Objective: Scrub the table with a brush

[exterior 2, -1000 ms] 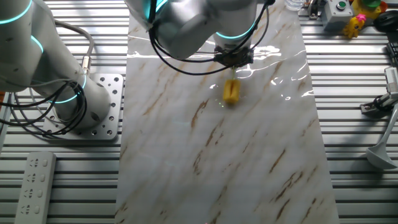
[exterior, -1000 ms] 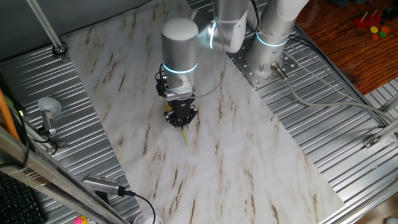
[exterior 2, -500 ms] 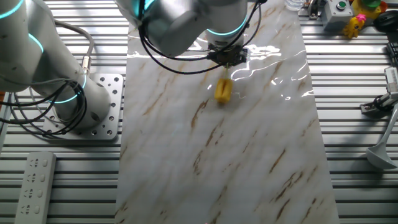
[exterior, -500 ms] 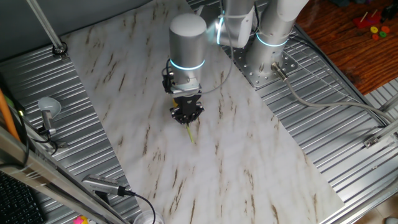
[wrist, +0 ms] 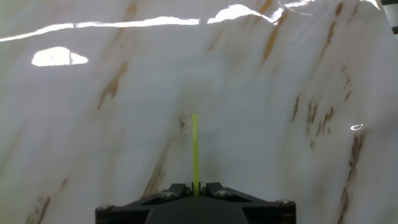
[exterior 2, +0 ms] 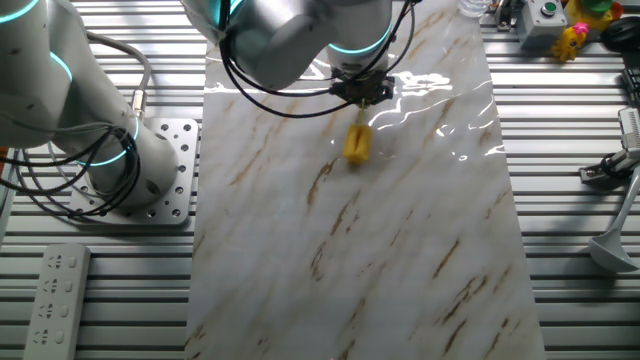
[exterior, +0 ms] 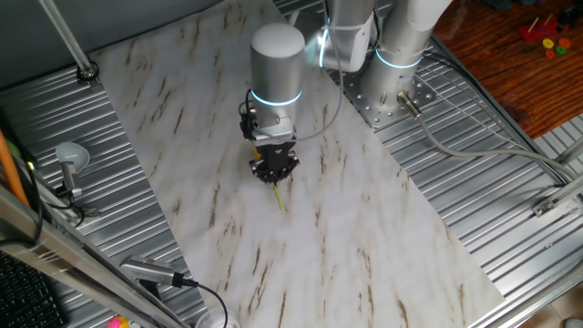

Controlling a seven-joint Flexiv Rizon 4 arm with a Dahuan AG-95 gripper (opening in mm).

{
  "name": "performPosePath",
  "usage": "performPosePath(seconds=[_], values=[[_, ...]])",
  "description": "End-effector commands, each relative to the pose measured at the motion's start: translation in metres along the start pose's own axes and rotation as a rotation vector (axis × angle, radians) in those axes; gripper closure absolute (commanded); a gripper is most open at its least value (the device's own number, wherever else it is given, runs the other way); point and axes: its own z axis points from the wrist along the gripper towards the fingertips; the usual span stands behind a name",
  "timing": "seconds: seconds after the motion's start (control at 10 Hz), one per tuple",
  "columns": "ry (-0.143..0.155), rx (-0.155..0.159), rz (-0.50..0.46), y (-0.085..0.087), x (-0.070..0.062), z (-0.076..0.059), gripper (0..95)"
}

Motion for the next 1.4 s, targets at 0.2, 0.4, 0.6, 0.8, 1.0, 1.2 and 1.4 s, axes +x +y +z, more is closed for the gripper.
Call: performPosePath(seconds=[0.2,0.4,0.6,0.8,1.0,1.2,1.4], values=[[-0.003,0.002,-0.012,-0.013,-0.002,0.003,95.0],[-0.005,0.001,-0.005,-0.017,-0.005,0.003,95.0],[-0.005,-0.005,0.005,-0.023,-0.009,0.002,95.0],[-0.009,-0.010,0.018,-0.029,-0.018,-0.001,95.0],[-0.010,-0.011,0.026,-0.032,-0.021,-0.002,95.0],[-0.025,-0.013,0.048,-0.031,-0.023,-0.001,95.0],[-0.014,-0.011,0.058,-0.029,-0.027,0.000,95.0]])
